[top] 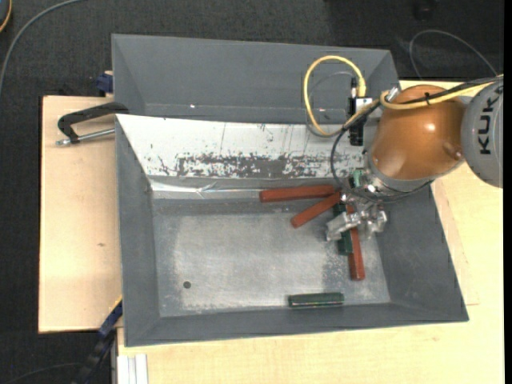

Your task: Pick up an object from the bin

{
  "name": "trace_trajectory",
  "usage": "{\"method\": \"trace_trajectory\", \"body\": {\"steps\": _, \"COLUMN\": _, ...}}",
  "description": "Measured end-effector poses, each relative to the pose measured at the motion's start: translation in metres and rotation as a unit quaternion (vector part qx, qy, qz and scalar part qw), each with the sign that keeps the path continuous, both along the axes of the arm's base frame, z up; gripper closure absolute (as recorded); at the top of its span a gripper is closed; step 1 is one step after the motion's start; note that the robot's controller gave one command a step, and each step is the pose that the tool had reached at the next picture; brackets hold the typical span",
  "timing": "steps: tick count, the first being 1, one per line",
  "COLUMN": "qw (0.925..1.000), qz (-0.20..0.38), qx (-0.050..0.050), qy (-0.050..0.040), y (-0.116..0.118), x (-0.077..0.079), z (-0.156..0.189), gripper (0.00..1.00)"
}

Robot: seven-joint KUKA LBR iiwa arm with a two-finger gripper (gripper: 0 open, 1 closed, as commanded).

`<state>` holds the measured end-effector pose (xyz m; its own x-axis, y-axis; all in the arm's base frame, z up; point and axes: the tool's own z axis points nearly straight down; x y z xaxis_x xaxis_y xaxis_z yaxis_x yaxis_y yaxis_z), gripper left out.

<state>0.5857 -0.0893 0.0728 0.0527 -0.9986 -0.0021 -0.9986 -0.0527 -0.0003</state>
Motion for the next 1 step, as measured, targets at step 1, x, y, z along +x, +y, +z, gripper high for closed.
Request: {"method": "trace_trajectory", "body": {"steps": 1, "qw": 0.9877, "qz": 0.156, "qx": -0.002, "qy": -0.0034, "y": -0.0333, "x": -0.0807, "z": 0.1506, "gripper": 1.0}}
